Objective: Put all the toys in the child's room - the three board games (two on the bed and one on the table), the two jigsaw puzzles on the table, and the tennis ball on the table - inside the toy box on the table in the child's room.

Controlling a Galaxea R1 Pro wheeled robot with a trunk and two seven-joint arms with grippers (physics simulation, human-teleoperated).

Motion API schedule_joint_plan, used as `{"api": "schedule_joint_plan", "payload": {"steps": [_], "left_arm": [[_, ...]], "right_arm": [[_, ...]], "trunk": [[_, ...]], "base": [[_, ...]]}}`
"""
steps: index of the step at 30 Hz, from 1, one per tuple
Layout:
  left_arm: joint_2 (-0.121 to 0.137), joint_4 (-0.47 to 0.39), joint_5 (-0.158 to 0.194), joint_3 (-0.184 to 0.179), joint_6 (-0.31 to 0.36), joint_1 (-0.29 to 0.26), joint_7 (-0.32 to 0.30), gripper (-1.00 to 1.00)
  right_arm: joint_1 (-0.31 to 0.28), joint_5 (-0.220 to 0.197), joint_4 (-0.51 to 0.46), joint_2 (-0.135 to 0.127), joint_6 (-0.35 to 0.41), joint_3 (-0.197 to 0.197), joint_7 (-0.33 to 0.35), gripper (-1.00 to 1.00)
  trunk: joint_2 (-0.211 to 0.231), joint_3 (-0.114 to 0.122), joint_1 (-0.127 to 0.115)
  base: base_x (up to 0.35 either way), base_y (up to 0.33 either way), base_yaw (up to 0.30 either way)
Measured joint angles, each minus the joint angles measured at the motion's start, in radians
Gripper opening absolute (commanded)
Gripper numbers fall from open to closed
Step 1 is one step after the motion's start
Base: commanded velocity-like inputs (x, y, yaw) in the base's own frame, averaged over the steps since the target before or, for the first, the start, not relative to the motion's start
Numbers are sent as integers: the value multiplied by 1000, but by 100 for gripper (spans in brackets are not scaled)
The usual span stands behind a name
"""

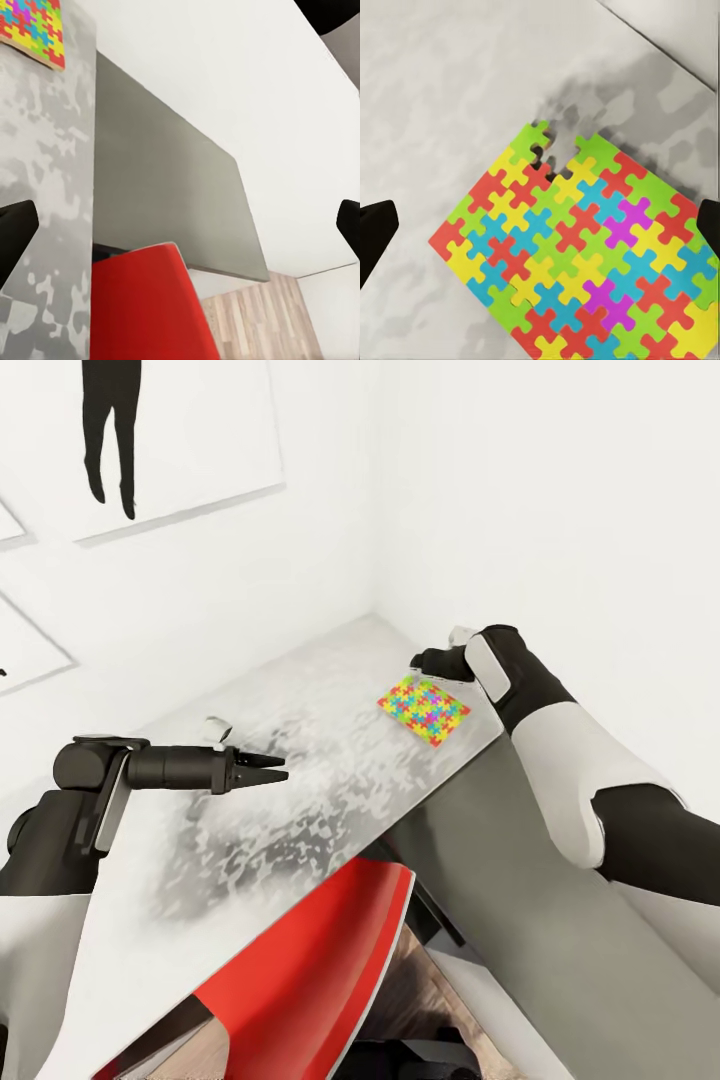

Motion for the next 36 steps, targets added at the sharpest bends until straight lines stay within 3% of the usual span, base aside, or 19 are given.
{"api": "schedule_joint_plan", "payload": {"steps": [24,36], "left_arm": [[1,-4,0,0,0,-4,-1,100],[3,-7,3,0,0,-111,-1,100]], "right_arm": [[-52,-2,1,1,6,-1,-28,100],[-52,-2,1,0,6,-2,-29,100]], "trunk": [[0,-40,0],[0,-59,0]], "base": [[0,0,0],[0,0,0]]}}
